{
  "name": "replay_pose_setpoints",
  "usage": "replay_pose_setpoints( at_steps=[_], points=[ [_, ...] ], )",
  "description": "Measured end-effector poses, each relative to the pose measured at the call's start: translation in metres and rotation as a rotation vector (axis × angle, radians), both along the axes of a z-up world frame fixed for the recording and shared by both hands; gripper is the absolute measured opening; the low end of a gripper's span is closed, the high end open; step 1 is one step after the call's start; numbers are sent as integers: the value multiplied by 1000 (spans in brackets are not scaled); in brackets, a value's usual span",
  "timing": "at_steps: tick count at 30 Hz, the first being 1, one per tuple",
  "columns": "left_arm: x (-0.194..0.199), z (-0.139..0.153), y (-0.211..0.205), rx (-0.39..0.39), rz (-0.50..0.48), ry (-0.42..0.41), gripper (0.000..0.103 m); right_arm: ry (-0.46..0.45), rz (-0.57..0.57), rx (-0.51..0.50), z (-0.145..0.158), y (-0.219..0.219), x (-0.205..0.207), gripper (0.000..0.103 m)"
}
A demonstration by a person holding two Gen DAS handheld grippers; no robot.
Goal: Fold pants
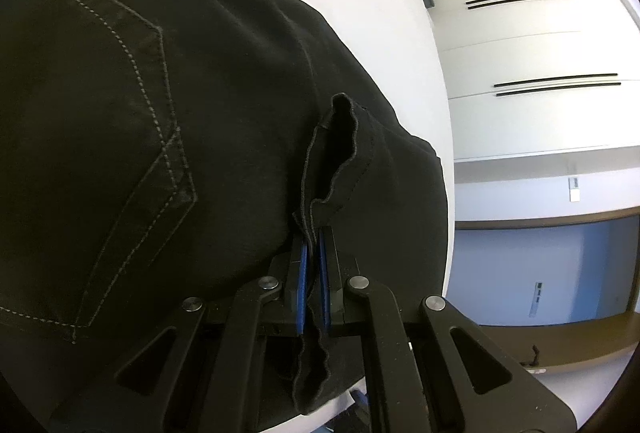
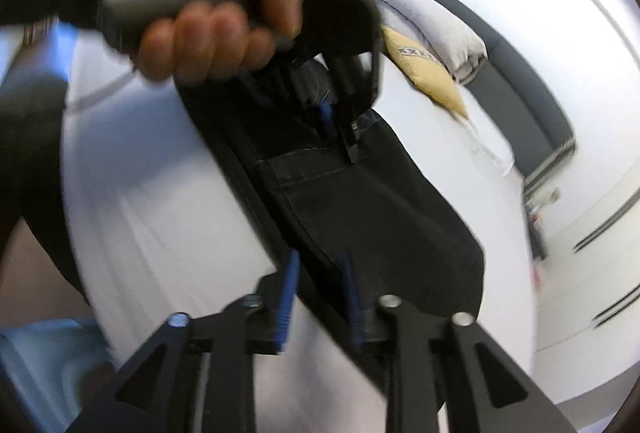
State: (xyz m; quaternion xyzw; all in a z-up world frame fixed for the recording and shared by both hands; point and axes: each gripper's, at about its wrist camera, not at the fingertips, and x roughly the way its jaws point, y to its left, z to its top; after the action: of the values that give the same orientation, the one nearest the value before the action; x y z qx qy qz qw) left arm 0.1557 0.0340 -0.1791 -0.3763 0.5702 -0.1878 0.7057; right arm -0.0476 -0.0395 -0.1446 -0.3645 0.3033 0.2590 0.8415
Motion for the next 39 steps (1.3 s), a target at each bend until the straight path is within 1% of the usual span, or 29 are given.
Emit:
replay_pose_setpoints(
  at_steps=[3,4,5,7,10,12,13,15,16,18,19,20,21,23,24,25,26,27,28,29,30,31,33,34,35,36,37,38,39],
  points=[
    [0,11,-6,29,-23,-26,4,62,-62,142,27,-24,11,32],
    [0,15,-5,28,-26,-30,4,72,-96,188,37,-34,17,33],
    [8,17,-17,28,-26,-33,4,80,-138,239,48,-45,26,34],
    [10,26,-12,52,-20,-47,4,93,-219,353,65,-67,41,36],
    [9,27,-3,78,-6,-39,4,139,-325,496,74,-97,64,38],
    [8,15,0,73,-2,-8,4,190,-371,547,65,-110,77,38],
    [6,6,-2,68,-1,12,4,233,-383,588,56,-115,82,38],
    [3,-5,-6,60,12,27,5,321,-398,658,35,-117,89,43],
    [3,-7,-8,52,26,25,5,381,-418,661,16,-116,95,47],
    [2,-4,-11,54,35,13,5,509,-464,612,-27,-118,100,47],
    [-1,-2,-9,63,27,7,5,496,-450,653,-35,-123,87,47],
    [-1,1,-12,71,20,0,7,472,-431,693,-34,-130,83,47],
    [-5,5,-6,82,16,-11,9,487,-436,706,-34,-136,82,47],
    [-8,9,-7,92,8,-29,11,542,-453,775,-28,-154,86,47],
    [-9,15,9,134,16,-36,11,564,-472,802,-22,-165,88,47],
    [-15,26,10,210,30,-53,11,570,-478,825,-17,-173,90,47],
    [-19,34,10,258,38,-69,11,565,-475,860,-7,-180,93,47],
    [-25,49,9,308,51,-103,11,547,-457,932,7,-188,97,47],
    [-30,61,5,325,55,-138,11,537,-443,985,16,-189,105,50],
    [-34,75,-2,322,48,-187,11,536,-427,1039,25,-189,115,52],
    [-38,88,-15,293,32,-241,11,554,-408,1094,29,-186,129,52],
    [-37,94,-27,267,17,-270,11,602,-380,1160,29,-181,147,52],
    [-37,95,-54,200,-41,-317,11,671,-338,1216,22,-165,178,57],
    [-34,88,-66,196,-68,-318,11,714,-330,1222,12,-158,196,62],
    [-31,79,-72,218,-72,-301,11,758,-352,1217,-2,-149,212,62],
    [-27,62,-73,245,-63,-254,11,790,-413,1197,-20,-146,227,62],
    [-25,47,-71,256,-52,-221,11,832,-509,1168,-45,-148,242,58],
    [-24,36,-67,256,-43,-204,11,882,-578,1172,-68,-155,251,29],
    [-28,26,-61,225,-25,-198,11,916,-627,1201,-84,-165,255,11]
  ],
)
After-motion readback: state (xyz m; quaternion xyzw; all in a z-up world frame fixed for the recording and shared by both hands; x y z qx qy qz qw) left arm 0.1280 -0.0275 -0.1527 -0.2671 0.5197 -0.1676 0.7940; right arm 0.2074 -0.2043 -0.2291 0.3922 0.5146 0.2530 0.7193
